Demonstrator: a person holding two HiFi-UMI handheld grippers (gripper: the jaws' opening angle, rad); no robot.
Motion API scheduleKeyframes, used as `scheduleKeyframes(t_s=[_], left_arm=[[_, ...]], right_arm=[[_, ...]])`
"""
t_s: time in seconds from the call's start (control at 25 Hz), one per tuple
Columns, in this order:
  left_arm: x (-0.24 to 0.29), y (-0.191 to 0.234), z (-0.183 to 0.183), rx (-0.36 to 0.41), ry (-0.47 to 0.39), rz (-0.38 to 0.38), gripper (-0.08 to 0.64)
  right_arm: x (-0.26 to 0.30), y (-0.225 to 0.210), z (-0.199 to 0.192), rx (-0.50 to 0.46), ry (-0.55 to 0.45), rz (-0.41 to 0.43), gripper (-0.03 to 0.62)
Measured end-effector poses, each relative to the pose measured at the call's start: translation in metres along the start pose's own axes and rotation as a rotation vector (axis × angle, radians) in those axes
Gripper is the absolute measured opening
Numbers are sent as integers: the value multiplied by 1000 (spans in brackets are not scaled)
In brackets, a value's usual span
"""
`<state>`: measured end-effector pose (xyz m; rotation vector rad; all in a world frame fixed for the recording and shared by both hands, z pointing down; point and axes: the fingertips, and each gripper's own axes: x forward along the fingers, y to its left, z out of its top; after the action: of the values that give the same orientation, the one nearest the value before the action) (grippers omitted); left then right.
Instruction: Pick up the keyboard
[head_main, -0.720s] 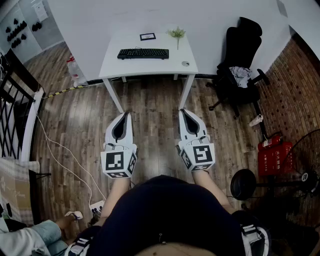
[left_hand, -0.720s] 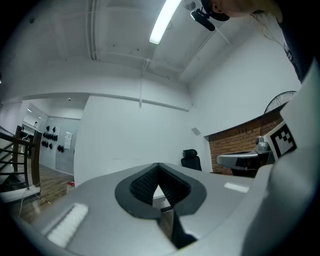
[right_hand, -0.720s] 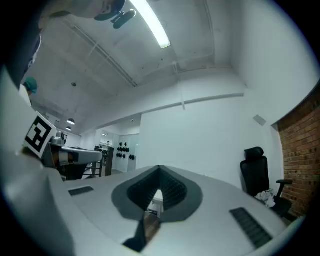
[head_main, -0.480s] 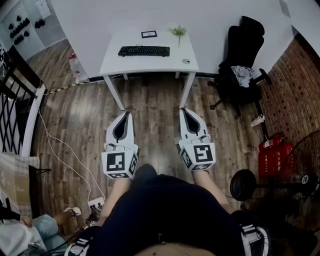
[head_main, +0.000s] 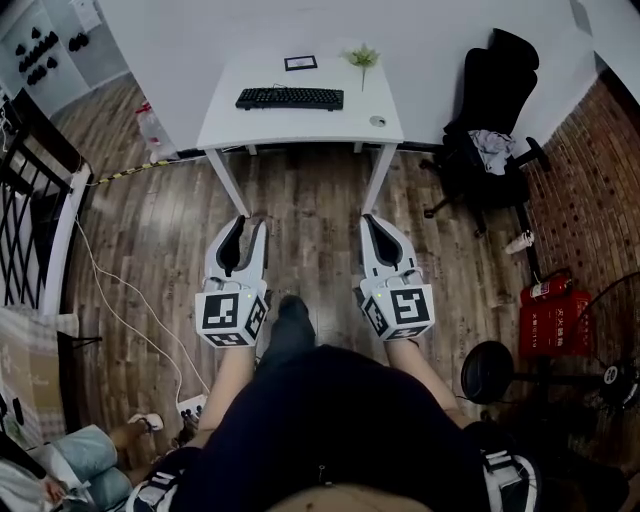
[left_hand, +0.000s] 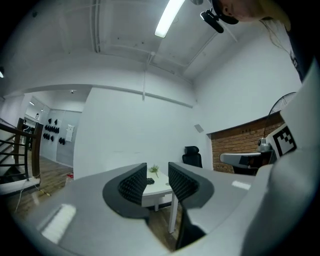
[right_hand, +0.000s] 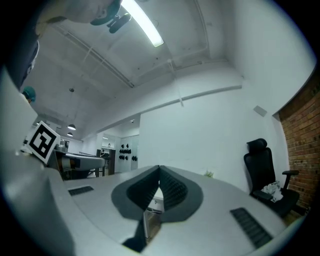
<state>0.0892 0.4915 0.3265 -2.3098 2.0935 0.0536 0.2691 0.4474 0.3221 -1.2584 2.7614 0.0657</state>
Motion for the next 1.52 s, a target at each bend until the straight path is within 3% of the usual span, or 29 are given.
scheduleKeyframes(t_s=[0.2,0.44,0.6,0.92,1.52], left_arm=[[52,44,-4,-19,7,-7,166],[123,104,-7,-76,23,-79,179],[170,137,-3,-58,16,-127,181],[250,194,-20,-29,82,-185,184],[313,234,-47,-59,119,-222,184]], right_arm=[[61,-11,-10,-10,10,6,12],[149,-21,-18,-4,22,-7,12],[205,-31,-24,-14,35,-30,12],[301,-49,-49,0,63,-75,12],[360,-63,-76,5,116,-111,12]])
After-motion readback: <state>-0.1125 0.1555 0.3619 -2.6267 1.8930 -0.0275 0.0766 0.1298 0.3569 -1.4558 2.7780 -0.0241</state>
